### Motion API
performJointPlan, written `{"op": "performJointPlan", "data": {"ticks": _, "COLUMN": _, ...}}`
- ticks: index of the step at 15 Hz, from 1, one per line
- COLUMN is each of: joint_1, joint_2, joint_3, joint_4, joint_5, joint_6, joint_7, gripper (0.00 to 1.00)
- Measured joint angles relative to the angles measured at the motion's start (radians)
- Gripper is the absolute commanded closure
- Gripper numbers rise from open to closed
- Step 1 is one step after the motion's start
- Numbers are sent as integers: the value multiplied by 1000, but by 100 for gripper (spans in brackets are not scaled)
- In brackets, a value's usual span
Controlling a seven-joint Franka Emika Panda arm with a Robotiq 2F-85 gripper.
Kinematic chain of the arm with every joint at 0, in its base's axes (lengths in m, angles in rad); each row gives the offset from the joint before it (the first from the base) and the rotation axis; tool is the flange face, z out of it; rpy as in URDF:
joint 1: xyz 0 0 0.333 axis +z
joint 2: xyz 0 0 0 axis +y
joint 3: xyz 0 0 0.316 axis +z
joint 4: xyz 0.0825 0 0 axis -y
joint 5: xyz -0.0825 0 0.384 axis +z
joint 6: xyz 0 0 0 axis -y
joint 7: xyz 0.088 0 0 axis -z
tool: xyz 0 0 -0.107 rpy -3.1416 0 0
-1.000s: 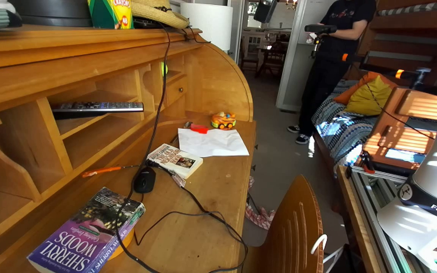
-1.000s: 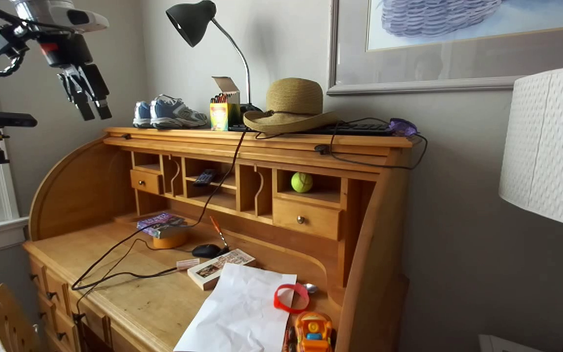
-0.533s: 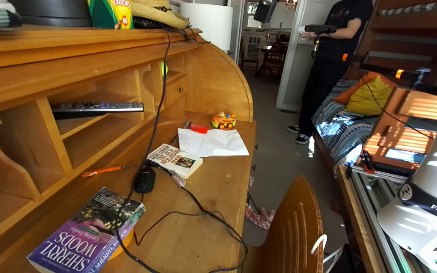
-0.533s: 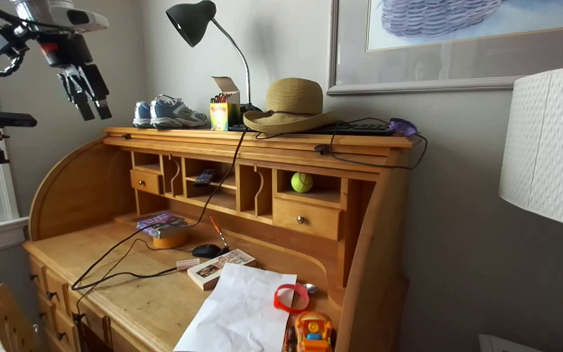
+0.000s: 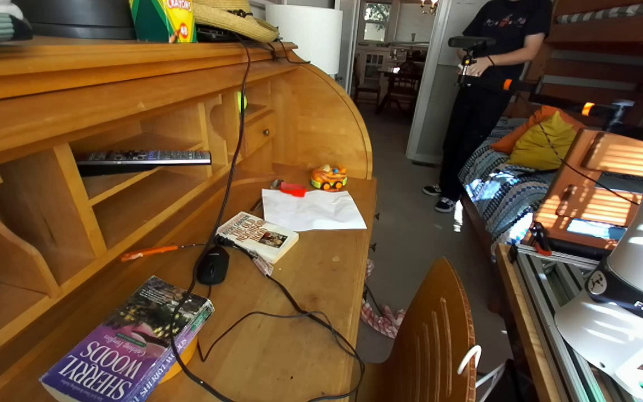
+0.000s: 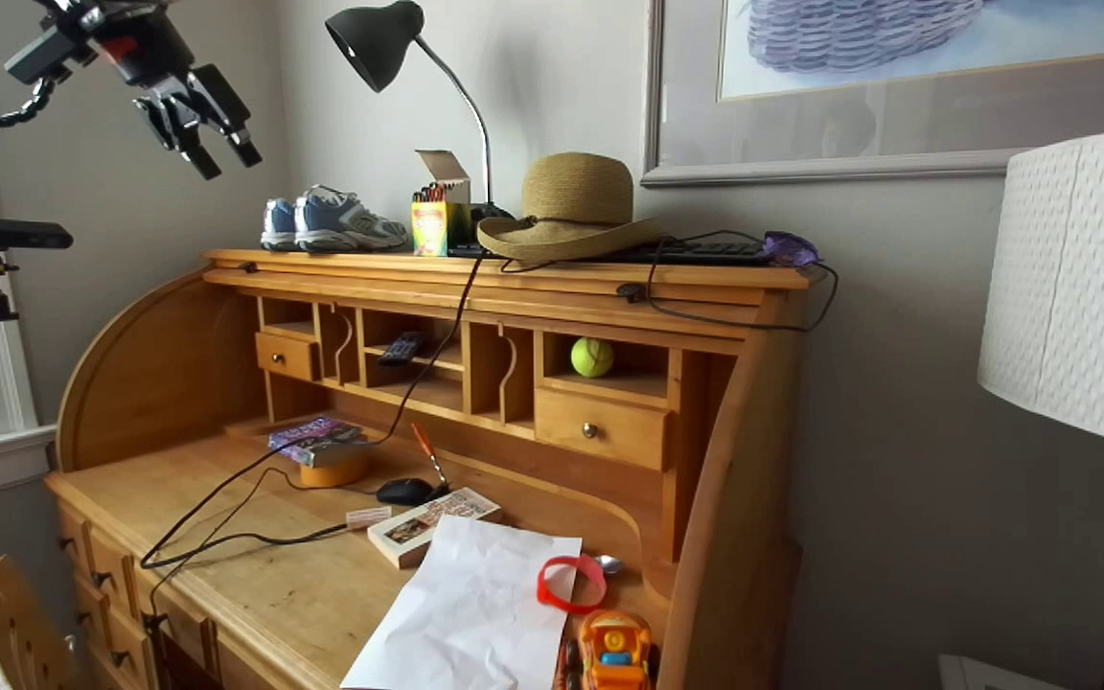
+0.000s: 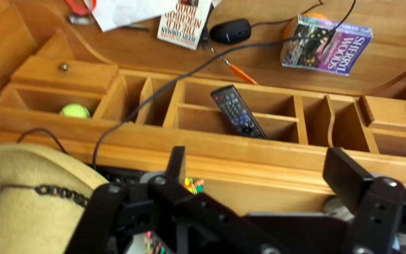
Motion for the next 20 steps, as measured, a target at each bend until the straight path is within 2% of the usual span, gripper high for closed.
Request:
{"op": "performJointPlan", "data": {"ticks": 5, "joint_1": 59, "joint_2": 157, "joint_3": 95, "joint_4": 208, "joint_5": -32, "joint_6": 116, "joint_7": -36, "gripper": 0}}
{"op": "performJointPlan", "data": {"ticks": 9, "joint_1": 65, "joint_2": 313, "joint_3": 188, "joint_4": 386, "joint_5": -125, "joint_6": 133, "joint_7": 36, "gripper": 0}}
{"op": "performJointPlan", "data": {"ticks": 11, "joint_1": 67, "joint_2": 373, "joint_3": 213, "joint_4": 448, "joint_5": -161, "joint_6": 132, "joint_7": 49, "gripper": 0}}
{"op": "performJointPlan", "data": {"ticks": 16, "joint_1": 67, "joint_2": 406, "joint_3": 214, "joint_4": 482, "joint_5": -170, "joint_6": 134, "joint_7": 59, "gripper": 0}}
{"op": "performJointPlan", "data": {"ticks": 20, "joint_1": 75, "joint_2": 447, "joint_3": 227, "joint_4": 508, "joint_5": -176, "joint_6": 154, "joint_7": 192, "gripper": 0}}
